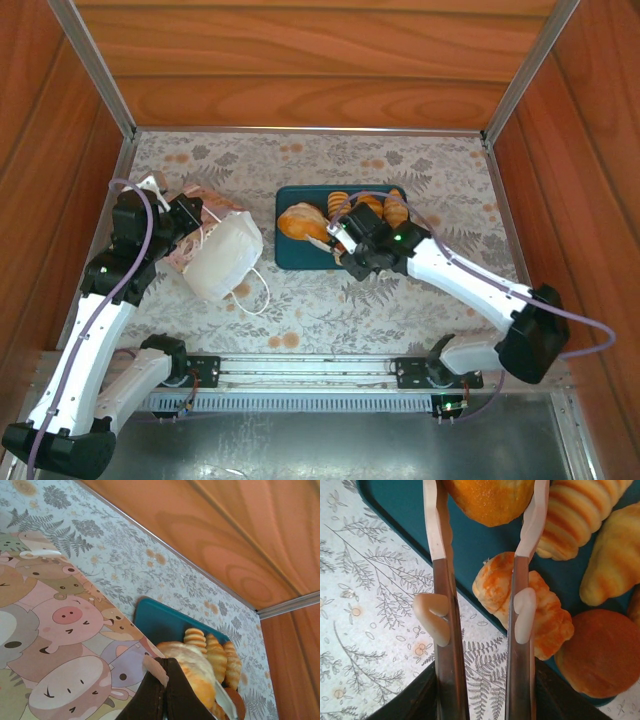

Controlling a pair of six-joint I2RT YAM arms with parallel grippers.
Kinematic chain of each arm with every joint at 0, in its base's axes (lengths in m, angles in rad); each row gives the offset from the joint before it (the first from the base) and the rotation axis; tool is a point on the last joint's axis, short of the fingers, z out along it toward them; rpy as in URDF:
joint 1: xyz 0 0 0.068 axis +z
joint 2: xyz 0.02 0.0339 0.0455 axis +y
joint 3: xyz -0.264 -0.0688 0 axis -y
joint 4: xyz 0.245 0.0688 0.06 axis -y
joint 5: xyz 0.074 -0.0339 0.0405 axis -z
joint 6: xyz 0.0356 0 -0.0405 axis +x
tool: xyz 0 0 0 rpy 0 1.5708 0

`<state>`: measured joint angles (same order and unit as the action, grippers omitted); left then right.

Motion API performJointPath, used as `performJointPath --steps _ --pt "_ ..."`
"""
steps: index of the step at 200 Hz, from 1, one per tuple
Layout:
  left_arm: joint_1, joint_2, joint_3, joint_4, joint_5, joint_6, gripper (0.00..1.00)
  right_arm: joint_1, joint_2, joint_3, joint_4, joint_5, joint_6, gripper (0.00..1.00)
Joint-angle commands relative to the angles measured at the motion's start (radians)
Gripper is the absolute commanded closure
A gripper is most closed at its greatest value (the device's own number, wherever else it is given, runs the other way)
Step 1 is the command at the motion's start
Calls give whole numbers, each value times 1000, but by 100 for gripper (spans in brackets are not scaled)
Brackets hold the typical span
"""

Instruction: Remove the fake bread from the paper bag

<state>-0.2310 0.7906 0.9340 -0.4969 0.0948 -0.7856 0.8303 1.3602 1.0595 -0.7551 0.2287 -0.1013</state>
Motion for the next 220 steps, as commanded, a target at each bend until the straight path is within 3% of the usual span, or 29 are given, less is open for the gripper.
performJointPath --steps 1,71,160,193,220 --pt "5 -13 15 5 15 3 100 -19 50 67 56 -6 -30 58" --pt "5 -21 6 5 16 2 100 -42 234 171 60 87 -61 53" --pt "6 -12 -2 6 23 2 100 -46 294 264 24 171 -110 32" --pt "6 -10 -7 5 25 1 100 -47 294 273 33 108 -145 35" --pt "6 -11 -11 6 27 -1 100 -49 360 297 21 102 -158 42"
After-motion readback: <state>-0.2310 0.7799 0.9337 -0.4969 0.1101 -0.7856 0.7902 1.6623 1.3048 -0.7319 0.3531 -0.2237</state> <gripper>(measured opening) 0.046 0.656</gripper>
